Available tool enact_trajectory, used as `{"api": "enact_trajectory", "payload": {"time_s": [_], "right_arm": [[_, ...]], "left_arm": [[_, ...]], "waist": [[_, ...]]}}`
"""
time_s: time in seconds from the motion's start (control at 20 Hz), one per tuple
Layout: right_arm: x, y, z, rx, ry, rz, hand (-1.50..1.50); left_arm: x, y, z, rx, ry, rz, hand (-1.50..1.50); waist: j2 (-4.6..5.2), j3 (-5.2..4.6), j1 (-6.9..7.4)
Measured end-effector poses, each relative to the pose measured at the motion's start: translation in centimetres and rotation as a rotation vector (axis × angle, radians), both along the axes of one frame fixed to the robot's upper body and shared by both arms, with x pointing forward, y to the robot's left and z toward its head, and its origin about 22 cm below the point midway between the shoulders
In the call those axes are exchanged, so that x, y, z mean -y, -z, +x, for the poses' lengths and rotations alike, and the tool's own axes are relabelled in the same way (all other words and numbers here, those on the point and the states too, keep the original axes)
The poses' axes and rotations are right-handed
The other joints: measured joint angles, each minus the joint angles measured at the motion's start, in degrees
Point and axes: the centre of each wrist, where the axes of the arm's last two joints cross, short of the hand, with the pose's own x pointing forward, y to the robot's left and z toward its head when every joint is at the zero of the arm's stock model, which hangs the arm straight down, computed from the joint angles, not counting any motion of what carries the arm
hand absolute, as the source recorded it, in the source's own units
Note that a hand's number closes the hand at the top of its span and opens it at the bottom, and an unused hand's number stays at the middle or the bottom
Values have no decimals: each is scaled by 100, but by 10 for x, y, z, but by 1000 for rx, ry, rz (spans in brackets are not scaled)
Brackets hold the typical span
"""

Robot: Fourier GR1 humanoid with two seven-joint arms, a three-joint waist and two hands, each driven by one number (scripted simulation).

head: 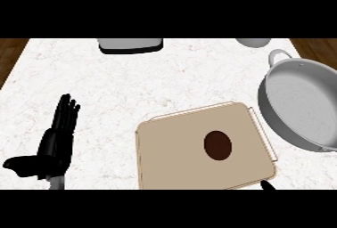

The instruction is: Pick the cupcake from the tray and place it in the pot

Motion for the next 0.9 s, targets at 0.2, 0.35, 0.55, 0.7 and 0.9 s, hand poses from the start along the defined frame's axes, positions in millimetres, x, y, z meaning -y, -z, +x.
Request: {"api": "enact_trajectory", "payload": {"time_s": [0.2, 0.35, 0.55, 0.7, 0.9], "right_arm": [[-21, 24, -43, -210, 80, -55, -150], [-29, 33, -70, -384, 134, -90, -150], [-45, 36, -92, -555, 194, -106, -150], [-57, 31, -90, -636, 224, -106, -150], [-74, 24, -71, -705, 245, -102, -150]], "left_arm": [[8, 0, 1, 16, 31, 5, 0], [14, -6, 7, 35, 44, 14, 0], [20, -6, 7, 43, 62, 16, 0], [26, -3, 7, 42, 77, 19, 0], [35, -3, 8, 38, 88, 7, 0]], "waist": [[69, -15, 149], [128, -22, 251], [170, -22, 381], [177, -18, 452], [165, -9, 502]]}}
